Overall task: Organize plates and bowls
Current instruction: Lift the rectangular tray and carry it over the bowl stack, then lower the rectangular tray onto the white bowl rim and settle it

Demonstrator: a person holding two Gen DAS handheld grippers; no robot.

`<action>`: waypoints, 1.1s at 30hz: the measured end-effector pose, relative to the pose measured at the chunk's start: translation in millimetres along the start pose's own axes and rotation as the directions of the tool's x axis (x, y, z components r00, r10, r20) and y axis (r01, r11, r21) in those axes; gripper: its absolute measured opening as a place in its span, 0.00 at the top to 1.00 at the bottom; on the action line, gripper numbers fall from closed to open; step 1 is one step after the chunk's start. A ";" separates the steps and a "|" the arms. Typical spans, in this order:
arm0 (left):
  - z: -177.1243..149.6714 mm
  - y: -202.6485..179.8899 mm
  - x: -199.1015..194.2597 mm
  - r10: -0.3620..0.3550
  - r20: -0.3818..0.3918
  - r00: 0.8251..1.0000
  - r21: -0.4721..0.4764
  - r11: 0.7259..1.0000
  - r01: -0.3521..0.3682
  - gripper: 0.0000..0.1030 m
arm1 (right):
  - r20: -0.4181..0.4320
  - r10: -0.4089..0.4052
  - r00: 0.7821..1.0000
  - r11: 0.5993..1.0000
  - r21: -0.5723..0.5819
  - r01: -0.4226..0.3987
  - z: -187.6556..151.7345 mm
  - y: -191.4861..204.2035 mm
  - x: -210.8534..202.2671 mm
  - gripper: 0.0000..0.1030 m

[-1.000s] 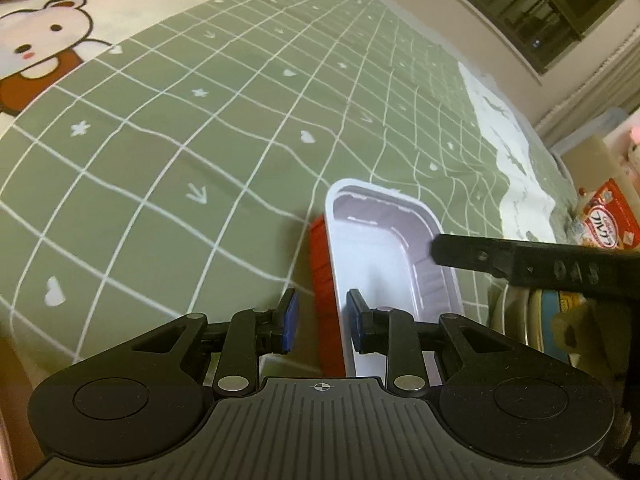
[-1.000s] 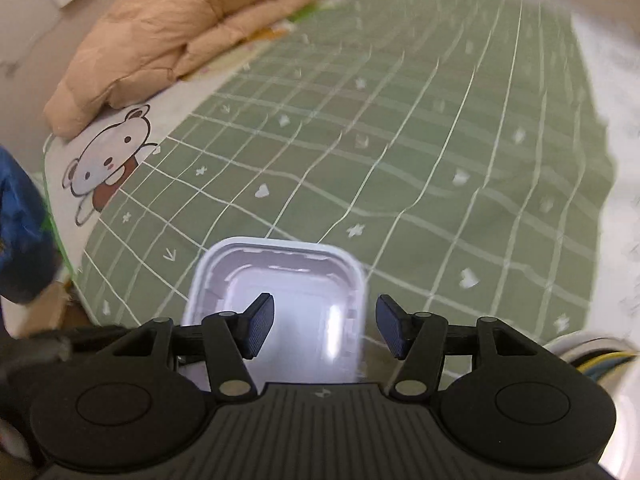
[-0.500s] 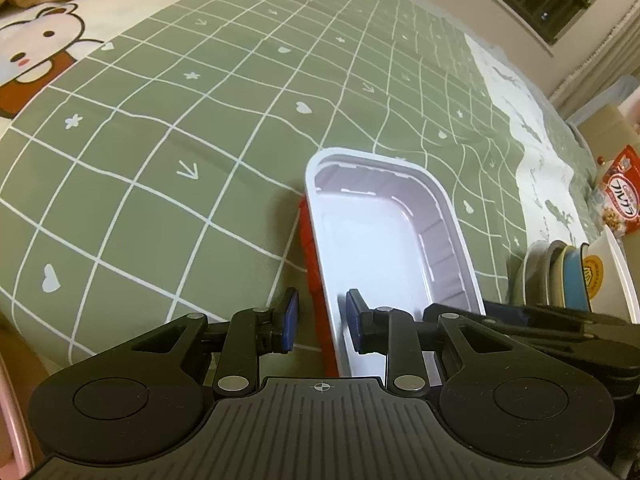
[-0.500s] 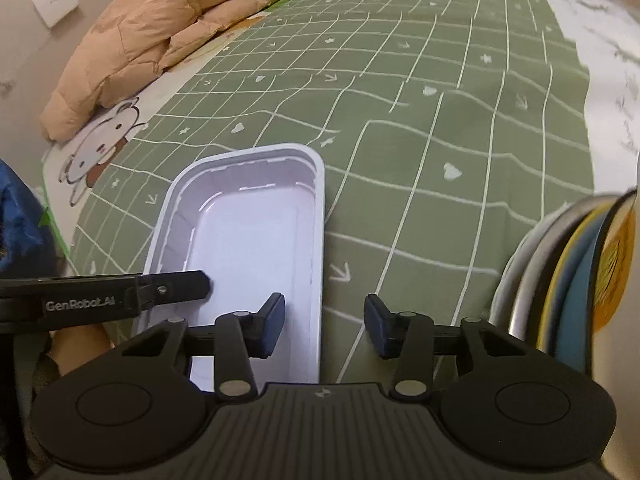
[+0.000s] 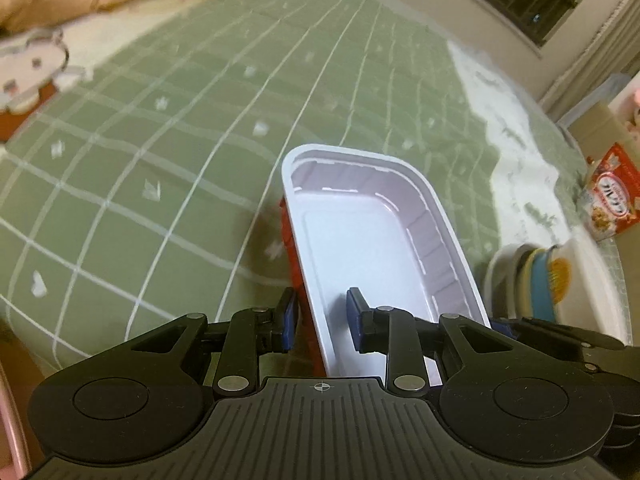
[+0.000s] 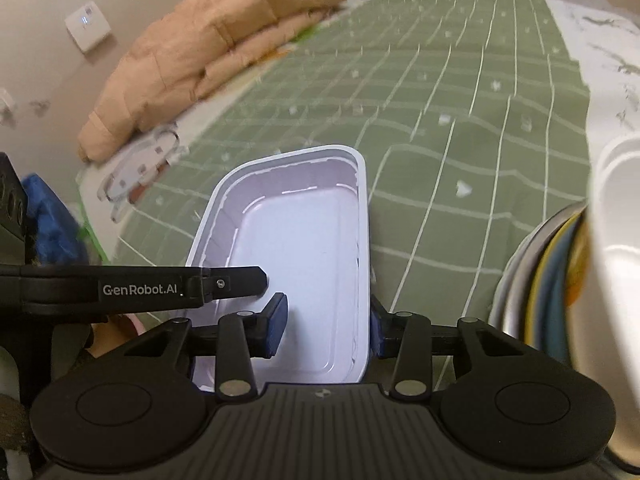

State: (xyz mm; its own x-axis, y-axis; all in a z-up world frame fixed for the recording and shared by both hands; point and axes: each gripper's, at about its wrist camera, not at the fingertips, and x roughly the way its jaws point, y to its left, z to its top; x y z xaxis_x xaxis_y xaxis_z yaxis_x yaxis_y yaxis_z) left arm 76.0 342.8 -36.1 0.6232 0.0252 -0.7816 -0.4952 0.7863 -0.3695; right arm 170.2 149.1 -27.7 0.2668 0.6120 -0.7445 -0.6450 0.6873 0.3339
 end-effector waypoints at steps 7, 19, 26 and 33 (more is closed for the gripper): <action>20.9 -60.0 -51.7 -0.068 0.141 0.988 0.086 0.995 0.056 0.72 | 0.186 0.037 0.982 0.999 0.005 -0.038 16.5 -14.6 -80.3 0.60; 3.6 -206.0 -20.1 -0.239 0.036 0.970 0.321 0.922 0.215 0.70 | 0.358 -0.167 0.919 0.973 0.213 0.094 -19.9 -114.5 -187.9 0.58; -16.0 -205.1 12.9 -0.224 -0.047 0.974 0.285 0.931 0.228 0.69 | 0.300 -0.184 0.936 0.955 0.280 0.097 -49.8 -144.4 -172.1 0.58; -16.0 -209.7 12.2 -0.218 -0.049 0.975 0.275 0.935 0.223 0.69 | 0.323 -0.163 0.932 0.955 0.291 0.066 -62.0 -147.2 -176.8 0.58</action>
State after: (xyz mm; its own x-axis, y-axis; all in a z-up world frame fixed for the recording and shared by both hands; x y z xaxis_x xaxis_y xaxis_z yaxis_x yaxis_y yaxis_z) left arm 177.8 168.3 23.9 0.6856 -0.1769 -0.7062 -0.1579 0.9108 -0.3814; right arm 173.6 -84.5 18.9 0.5851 0.5847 -0.5619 -0.3899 0.8104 0.4374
